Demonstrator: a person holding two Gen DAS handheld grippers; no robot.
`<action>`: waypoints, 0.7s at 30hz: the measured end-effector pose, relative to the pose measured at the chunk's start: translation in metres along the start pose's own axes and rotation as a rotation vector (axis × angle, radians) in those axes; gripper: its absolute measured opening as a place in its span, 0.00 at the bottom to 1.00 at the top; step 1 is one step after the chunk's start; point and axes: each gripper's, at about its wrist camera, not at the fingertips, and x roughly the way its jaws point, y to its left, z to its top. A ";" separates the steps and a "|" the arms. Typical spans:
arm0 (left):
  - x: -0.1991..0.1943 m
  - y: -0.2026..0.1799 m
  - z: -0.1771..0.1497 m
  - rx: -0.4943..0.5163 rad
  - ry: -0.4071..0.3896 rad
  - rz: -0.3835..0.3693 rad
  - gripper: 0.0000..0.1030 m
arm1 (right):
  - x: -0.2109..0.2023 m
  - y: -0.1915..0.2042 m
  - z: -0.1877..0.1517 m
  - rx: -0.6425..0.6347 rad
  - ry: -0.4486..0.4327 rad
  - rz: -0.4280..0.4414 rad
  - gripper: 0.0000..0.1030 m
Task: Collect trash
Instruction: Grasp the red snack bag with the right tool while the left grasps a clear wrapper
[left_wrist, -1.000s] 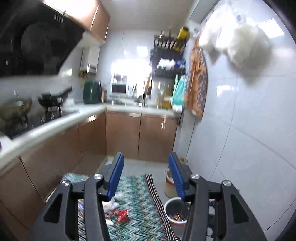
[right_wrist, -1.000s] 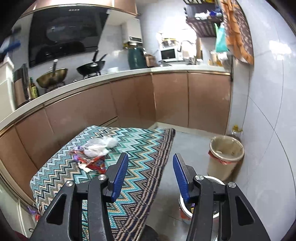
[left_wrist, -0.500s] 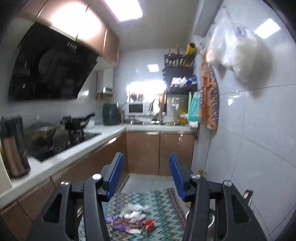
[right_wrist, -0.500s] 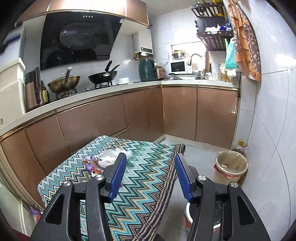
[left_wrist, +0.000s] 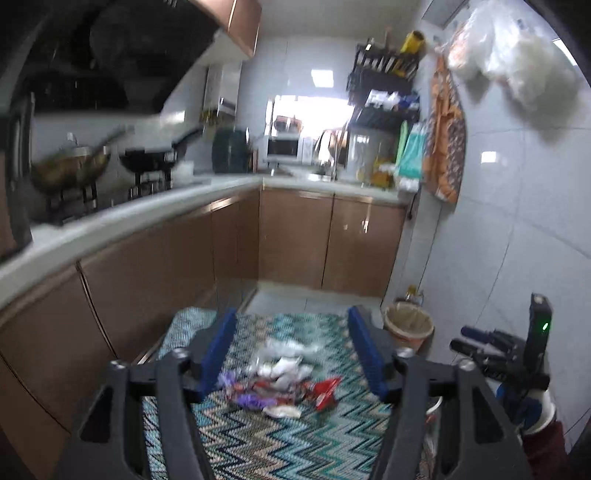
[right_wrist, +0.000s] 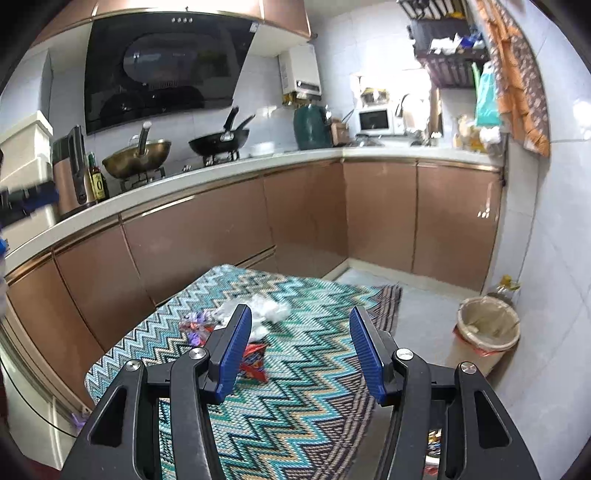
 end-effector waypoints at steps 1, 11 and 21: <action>0.011 0.006 -0.008 -0.002 0.017 0.001 0.63 | 0.009 0.001 -0.002 0.004 0.017 0.009 0.53; 0.154 0.081 -0.106 -0.198 0.347 -0.028 0.64 | 0.134 0.025 -0.043 0.069 0.269 0.153 0.59; 0.242 0.136 -0.143 -0.370 0.460 0.007 0.66 | 0.232 0.040 -0.060 0.104 0.399 0.194 0.64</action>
